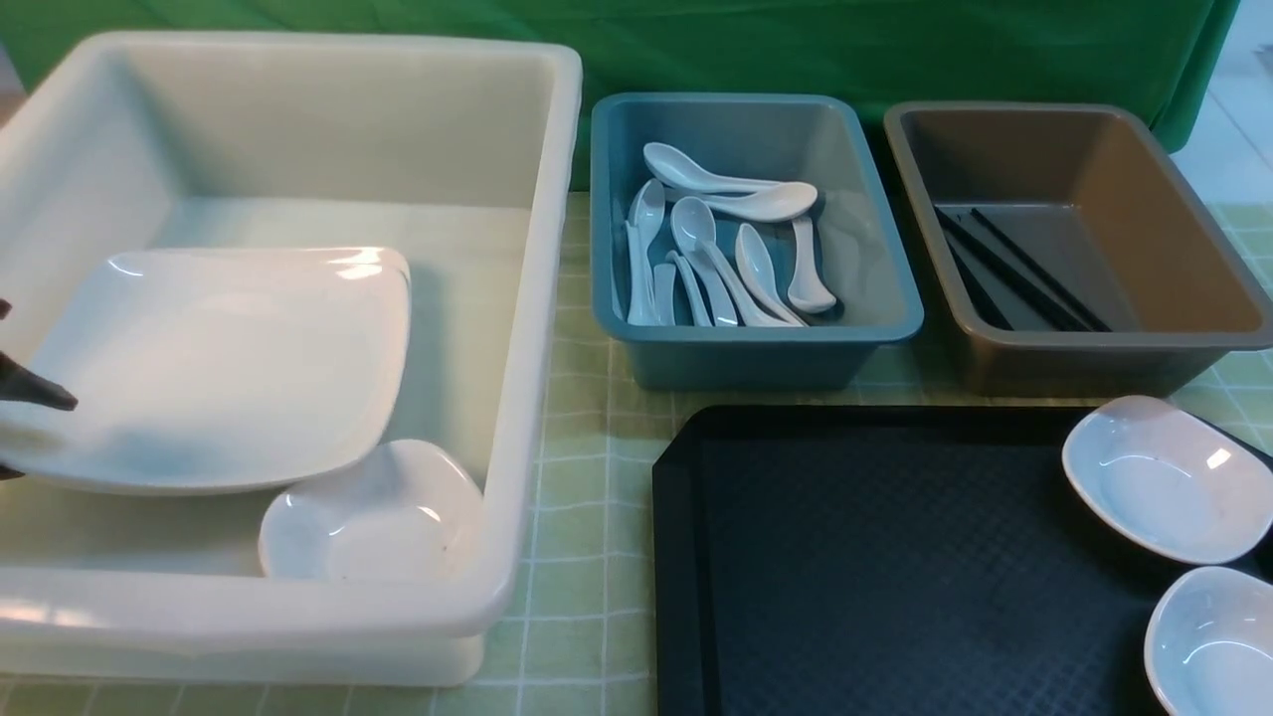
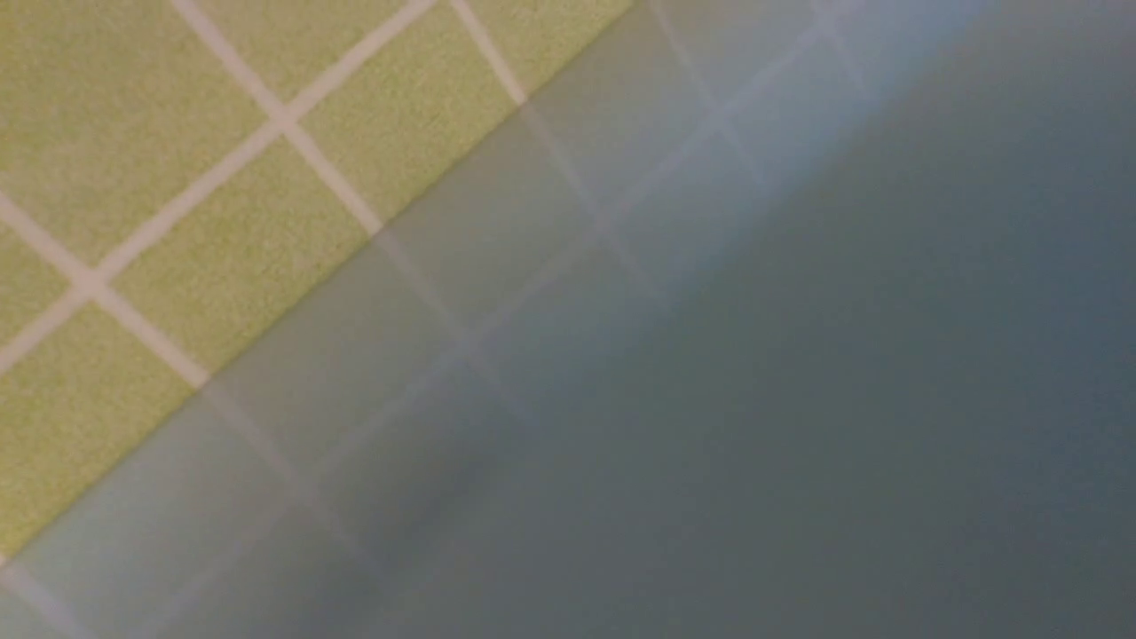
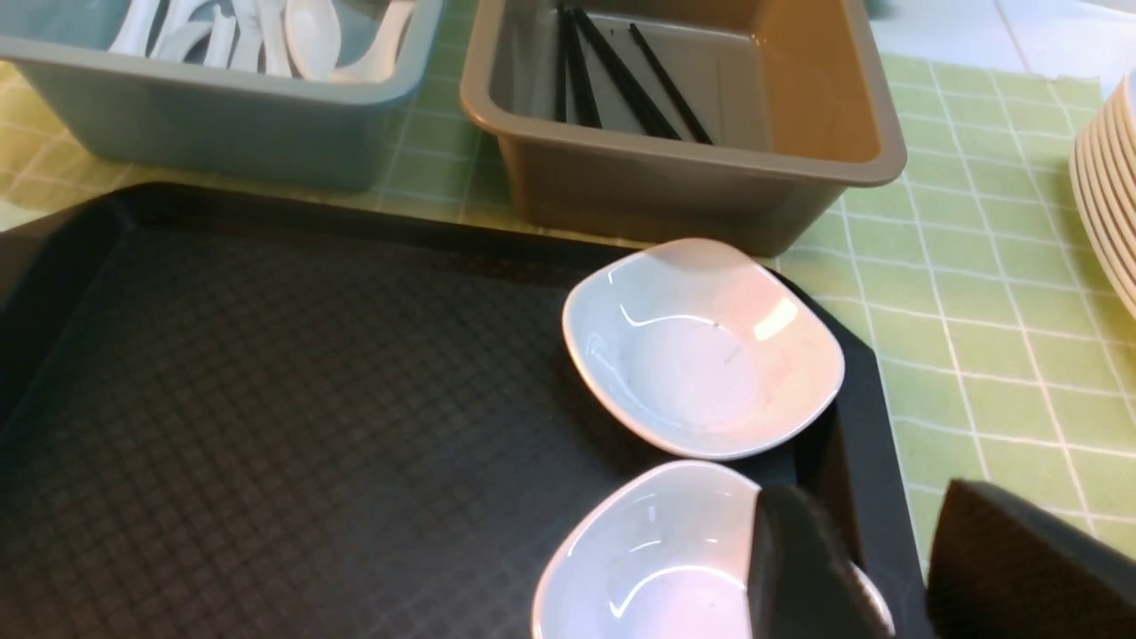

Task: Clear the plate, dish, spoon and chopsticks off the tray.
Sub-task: Use the left arm to put the plate into the large storage box on the left

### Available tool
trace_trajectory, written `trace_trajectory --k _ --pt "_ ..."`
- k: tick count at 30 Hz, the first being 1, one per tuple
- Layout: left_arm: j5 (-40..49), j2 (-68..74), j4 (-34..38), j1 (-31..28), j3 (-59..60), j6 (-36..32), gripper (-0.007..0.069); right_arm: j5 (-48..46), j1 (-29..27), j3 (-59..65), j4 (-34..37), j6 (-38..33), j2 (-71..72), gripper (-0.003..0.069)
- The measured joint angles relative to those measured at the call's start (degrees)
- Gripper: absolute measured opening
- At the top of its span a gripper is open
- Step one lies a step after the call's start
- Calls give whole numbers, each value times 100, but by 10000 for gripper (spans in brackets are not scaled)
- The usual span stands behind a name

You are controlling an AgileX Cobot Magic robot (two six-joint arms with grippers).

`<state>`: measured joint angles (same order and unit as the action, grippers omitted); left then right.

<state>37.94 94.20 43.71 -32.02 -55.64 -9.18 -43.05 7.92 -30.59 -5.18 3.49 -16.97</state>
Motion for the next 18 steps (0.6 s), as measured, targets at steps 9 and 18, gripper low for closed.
trace_trajectory --k 9,18 --pt "208 0 -575 50 -329 -132 465 -26 0 0 0 0 0 230" --pt "481 0 -1159 86 -1148 -165 248 -121 0 0 0 0 0 232"
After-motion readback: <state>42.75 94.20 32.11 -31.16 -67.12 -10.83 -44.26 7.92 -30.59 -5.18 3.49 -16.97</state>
